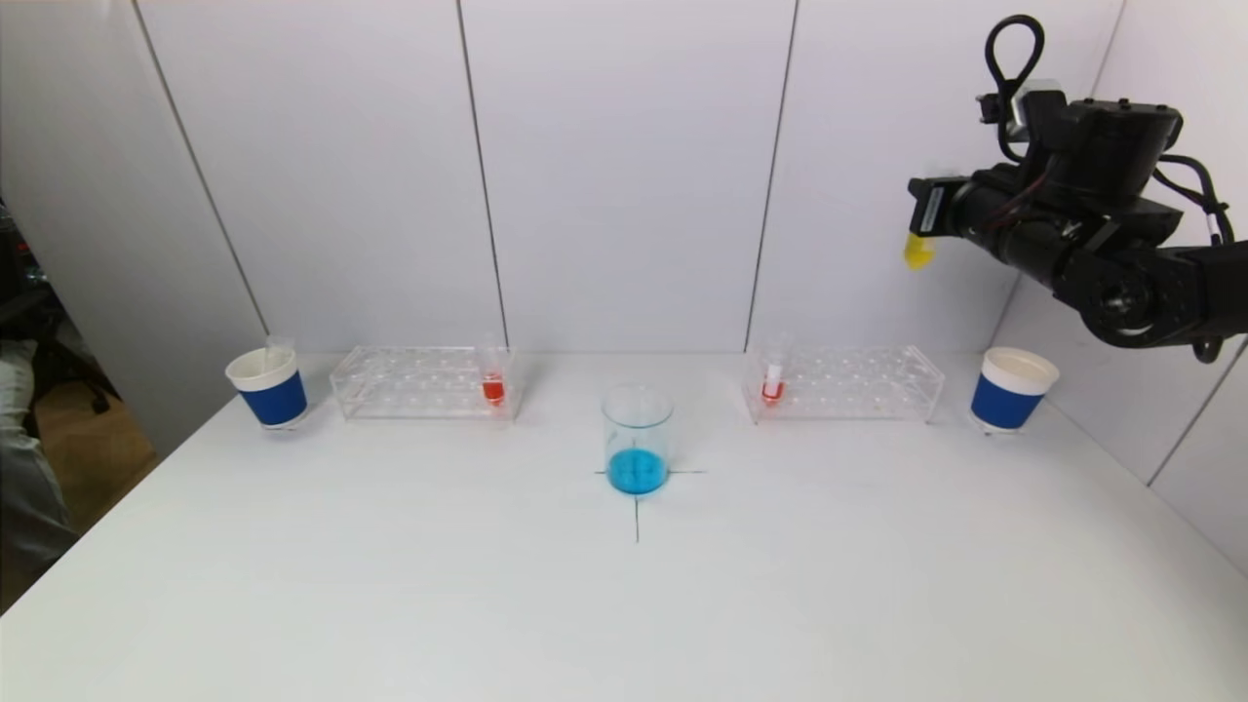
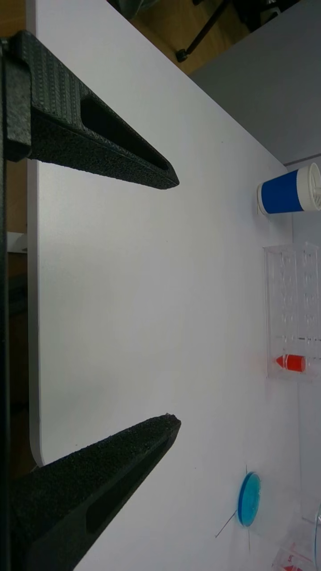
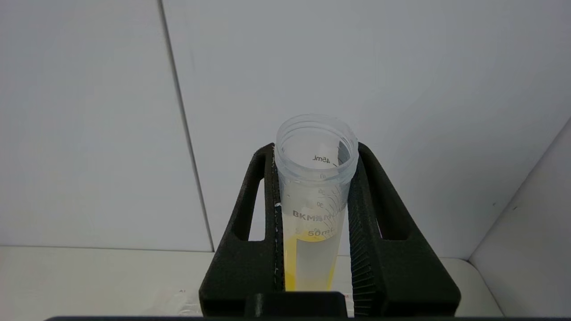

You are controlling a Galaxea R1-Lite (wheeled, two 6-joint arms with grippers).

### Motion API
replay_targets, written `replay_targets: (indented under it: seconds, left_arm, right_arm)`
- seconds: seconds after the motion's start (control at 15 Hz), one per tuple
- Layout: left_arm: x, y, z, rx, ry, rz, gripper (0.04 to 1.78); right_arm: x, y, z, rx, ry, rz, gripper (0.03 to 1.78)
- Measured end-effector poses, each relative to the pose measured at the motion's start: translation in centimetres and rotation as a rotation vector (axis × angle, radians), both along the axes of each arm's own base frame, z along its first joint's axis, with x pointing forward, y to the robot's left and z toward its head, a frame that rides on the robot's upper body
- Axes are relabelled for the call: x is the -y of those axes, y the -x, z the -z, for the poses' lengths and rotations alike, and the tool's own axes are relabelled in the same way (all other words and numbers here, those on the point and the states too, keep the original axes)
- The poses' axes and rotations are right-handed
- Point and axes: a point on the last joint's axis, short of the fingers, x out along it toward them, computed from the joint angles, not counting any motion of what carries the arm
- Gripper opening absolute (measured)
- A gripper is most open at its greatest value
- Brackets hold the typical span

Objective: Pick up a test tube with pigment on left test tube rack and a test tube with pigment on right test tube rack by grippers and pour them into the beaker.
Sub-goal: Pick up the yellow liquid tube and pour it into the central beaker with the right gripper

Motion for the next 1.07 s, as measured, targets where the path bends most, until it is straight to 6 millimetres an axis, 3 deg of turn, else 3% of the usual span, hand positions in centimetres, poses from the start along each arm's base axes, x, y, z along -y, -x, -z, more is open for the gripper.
replay_targets:
  seconds: [0.27, 0.47, 0.8, 1.07]
  left_arm:
    - [0.0, 0.0, 0.0, 0.0, 0.0, 0.0, 1.76]
    - [0.0, 0.0, 0.0, 0.0, 0.0, 0.0, 1.76]
    - [0.0, 0.0, 0.0, 0.0, 0.0, 0.0, 1.76]
    - [0.0, 0.0, 0.0, 0.0, 0.0, 0.0, 1.76]
  right_arm:
    - [-3.9, 0.5, -2.2, 0.036, 0.116, -0.103, 0.47]
    - [-7.3, 0.8, -2.6, 0.079, 0.202, -0.229, 0.47]
    - [-11.2, -0.1, -2.3, 0.148, 0.33, -0.341, 0.47]
    - [-14.7, -1.0, -0.2, 0.17, 0.384, -0.408, 0.47]
